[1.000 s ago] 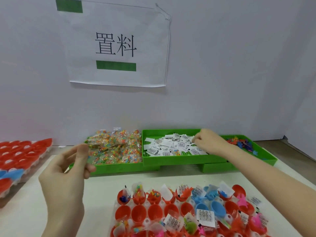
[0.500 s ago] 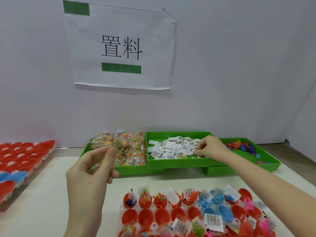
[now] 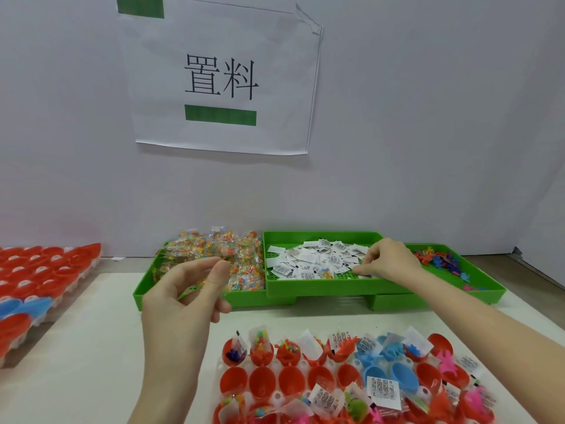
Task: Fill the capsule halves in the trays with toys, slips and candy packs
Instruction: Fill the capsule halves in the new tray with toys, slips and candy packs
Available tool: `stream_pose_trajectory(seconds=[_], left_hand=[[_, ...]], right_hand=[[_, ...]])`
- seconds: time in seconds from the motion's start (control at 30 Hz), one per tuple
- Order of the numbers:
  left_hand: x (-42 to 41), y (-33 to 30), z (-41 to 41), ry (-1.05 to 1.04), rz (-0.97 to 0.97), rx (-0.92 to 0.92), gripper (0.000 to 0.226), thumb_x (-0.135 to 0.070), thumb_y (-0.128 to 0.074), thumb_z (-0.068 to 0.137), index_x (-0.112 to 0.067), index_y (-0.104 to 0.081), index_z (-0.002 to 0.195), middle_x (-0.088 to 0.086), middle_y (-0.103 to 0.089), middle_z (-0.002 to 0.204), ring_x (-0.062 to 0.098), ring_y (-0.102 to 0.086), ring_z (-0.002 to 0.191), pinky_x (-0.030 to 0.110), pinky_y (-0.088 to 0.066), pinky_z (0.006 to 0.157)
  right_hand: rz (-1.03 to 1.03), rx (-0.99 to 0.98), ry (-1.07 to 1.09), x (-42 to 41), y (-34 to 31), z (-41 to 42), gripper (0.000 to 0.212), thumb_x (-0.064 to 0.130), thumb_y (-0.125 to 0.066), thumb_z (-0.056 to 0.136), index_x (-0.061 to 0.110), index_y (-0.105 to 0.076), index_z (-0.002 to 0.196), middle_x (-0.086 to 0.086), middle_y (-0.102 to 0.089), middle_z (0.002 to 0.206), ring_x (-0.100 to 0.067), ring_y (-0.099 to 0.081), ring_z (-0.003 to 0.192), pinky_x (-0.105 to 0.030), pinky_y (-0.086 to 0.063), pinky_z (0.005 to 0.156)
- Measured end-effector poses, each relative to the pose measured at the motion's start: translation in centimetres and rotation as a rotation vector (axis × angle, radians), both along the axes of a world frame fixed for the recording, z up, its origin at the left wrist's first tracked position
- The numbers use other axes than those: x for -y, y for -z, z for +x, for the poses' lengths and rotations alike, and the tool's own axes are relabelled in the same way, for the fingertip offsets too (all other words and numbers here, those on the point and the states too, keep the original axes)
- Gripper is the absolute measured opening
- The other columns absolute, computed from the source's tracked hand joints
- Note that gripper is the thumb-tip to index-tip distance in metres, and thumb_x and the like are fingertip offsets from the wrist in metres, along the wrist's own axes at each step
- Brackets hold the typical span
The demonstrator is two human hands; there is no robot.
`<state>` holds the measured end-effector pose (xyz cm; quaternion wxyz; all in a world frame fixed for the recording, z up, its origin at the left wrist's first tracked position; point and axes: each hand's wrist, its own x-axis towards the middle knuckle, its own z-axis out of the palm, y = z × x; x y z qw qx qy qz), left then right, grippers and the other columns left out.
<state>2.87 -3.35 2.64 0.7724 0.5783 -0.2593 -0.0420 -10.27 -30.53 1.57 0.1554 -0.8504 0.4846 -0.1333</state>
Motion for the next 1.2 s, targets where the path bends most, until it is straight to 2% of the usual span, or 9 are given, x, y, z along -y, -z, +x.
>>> stream_pose_trajectory(seconds=[0.13,0.27,0.37,0.47,0.6,0.7,0.83,1.03,1.2], left_hand=[[0.1,0.1,-0.2,0.033,0.03,0.006,0.004,-0.012,-0.066,0.08,-0.015,-0.066,0.078,-0.003,-0.061,0.053,0.001,-0.046,0.037,0.01,-0.039,0.04],[0.3,0.3,-0.1,0.059,0.083,0.011,0.013,-0.007,-0.059,0.086,-0.018,-0.065,0.08,-0.002,-0.06,0.052,0.001,-0.049,0.04,0.01,-0.041,0.043],[0.4,0.3,-0.3,0.09,0.119,0.009,0.021,-0.002,-0.054,0.089,-0.019,-0.063,0.081,-0.001,-0.059,0.061,0.001,-0.052,0.041,0.009,-0.043,0.045],[0.6,0.3,-0.6,0.124,0.141,0.001,0.022,0.0,-0.052,0.089,-0.018,-0.062,0.082,-0.001,-0.06,0.06,0.001,-0.054,0.042,0.009,-0.044,0.045],[0.7,0.4,-0.8,0.16,0.174,0.006,0.021,-0.001,-0.052,0.089,-0.018,-0.062,0.083,-0.008,-0.061,0.049,0.001,-0.054,0.043,0.01,-0.045,0.047],[1.0,0.3,-1.2,0.214,0.211,-0.009,0.019,-0.002,-0.052,0.09,-0.017,-0.063,0.088,0.0,-0.064,0.063,0.002,-0.056,0.044,0.01,-0.047,0.049],[1.3,-0.4,-3.5,0.401,0.291,-0.023,0.011,-0.023,-0.054,0.089,-0.019,-0.064,0.088,0.007,-0.067,0.076,0.007,-0.064,0.056,0.012,-0.05,0.055],[0.9,-2.2,-8.4,0.697,0.364,0.089,0.038,-0.05,-0.05,0.066,-0.027,-0.066,0.091,-0.015,-0.069,0.07,-0.002,-0.064,0.06,0.005,-0.045,0.058],[0.5,-2.2,-11.9,0.823,0.316,0.086,0.01,-0.018,-0.064,0.079,-0.023,-0.067,0.087,-0.01,-0.071,0.072,0.003,-0.064,0.059,0.011,-0.047,0.058]], right_hand=[[-0.114,0.285,0.01,-0.2,-0.6,-0.5,0.023,0.039,-0.072,0.075,0.02,-0.064,0.065,0.011,-0.044,0.056,-0.007,-0.038,0.05,-0.023,-0.026,0.049],[0.039,0.664,0.014,-0.5,-1.2,-0.4,0.02,0.029,-0.072,0.077,0.016,-0.064,0.065,0.001,-0.056,0.061,-0.016,-0.046,0.064,-0.026,-0.034,0.063],[-0.07,0.451,0.02,-0.5,-1.0,-0.5,0.022,0.034,-0.071,0.077,0.02,-0.062,0.062,0.005,-0.051,0.055,-0.011,-0.043,0.055,-0.023,-0.031,0.055],[0.001,0.63,0.071,-0.3,-1.3,-0.7,0.025,0.032,-0.071,0.078,0.019,-0.06,0.059,-0.001,-0.059,0.065,-0.015,-0.05,0.064,-0.028,-0.039,0.065],[-0.045,0.55,0.048,-0.8,-1.7,-0.8,0.027,0.033,-0.065,0.083,0.018,-0.058,0.061,0.002,-0.05,0.059,-0.016,-0.041,0.059,-0.027,-0.031,0.057],[0.045,0.712,-0.007,-2.7,-3.0,-1.2,0.026,0.028,-0.063,0.085,0.015,-0.057,0.064,0.002,-0.053,0.064,-0.017,-0.047,0.068,-0.028,-0.036,0.063],[0.23,0.781,-0.259,-9.3,-4.1,-2.8,0.019,0.036,-0.065,0.076,0.02,-0.065,0.066,0.012,-0.059,0.056,0.004,-0.047,0.052,-0.007,-0.036,0.051],[0.308,0.908,-0.421,-16.7,-3.7,-7.6,0.026,0.05,-0.065,0.056,0.026,-0.067,0.063,-0.003,-0.055,0.058,-0.007,-0.044,0.052,-0.014,-0.037,0.049],[0.281,0.933,-0.386,-18.3,-3.1,-10.2,0.027,0.049,-0.065,0.055,0.023,-0.066,0.063,-0.022,-0.056,0.064,-0.02,-0.05,0.06,-0.028,-0.041,0.058]])
